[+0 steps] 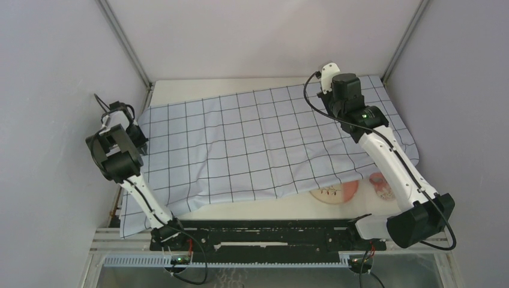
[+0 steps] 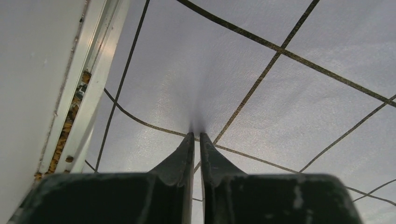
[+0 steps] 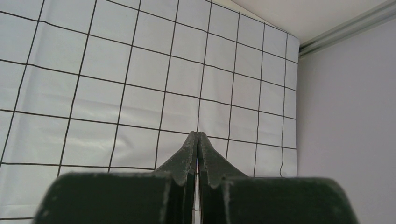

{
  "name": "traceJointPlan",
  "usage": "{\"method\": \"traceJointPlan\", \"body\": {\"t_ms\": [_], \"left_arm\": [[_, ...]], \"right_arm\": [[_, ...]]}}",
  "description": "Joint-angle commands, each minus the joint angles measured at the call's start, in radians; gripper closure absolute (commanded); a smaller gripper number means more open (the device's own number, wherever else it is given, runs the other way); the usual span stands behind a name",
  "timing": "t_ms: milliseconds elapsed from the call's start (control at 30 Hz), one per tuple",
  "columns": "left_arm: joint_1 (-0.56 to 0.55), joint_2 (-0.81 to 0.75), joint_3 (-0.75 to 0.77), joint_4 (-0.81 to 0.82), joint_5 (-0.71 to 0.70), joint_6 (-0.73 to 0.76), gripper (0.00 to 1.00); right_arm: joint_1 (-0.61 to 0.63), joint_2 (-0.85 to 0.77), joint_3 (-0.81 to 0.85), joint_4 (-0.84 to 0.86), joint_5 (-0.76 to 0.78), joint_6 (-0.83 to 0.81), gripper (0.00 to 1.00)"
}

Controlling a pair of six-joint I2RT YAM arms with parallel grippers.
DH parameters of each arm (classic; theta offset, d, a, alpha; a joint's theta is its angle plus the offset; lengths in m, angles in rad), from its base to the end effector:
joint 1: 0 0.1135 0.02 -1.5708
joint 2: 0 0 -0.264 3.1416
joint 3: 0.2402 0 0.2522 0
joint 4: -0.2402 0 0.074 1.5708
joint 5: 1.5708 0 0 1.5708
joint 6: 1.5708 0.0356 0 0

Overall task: Set the dinner table for one person
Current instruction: Flatten out the napkin at the center of the board.

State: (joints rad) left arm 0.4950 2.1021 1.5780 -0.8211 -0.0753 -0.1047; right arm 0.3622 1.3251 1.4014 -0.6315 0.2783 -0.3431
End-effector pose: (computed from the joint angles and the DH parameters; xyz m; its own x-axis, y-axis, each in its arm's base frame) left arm 0.3686 0.2020 0.1637 -0.8019 -0.5513 -0.2301 -0.5754 0.8163 0.0495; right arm 0.2723 0.0927 0.3910 -0.4230 -0.5062 -0.7516 -0.2811 0.8618 -0.4222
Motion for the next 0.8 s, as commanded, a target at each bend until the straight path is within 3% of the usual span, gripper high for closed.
{"method": "traceJointPlan", "body": {"t_ms": [0,167,600,767], "left_arm": [[0.016,0.049,-0.015,0.002,-0.03,0.019,0.95],[0.007,0.083,0.074,-0.035,-0.065,0.03,1.0],[-0.149,0.358,0.617,-0.281,-0.253,0.053,1.0],[-0.179,0.384,0.725,-0.336,-0.284,0.108,1.0]], "right_arm": [[0.015,-0.036,-0.004,0.044,0.028,-0.017,0.95],[0.027,-0.04,-0.014,0.047,0.046,-0.018,0.96],[0.056,-0.063,-0.07,0.024,0.089,-0.007,0.96],[0.058,-0.06,-0.071,0.014,0.088,-0.015,0.97]]}}
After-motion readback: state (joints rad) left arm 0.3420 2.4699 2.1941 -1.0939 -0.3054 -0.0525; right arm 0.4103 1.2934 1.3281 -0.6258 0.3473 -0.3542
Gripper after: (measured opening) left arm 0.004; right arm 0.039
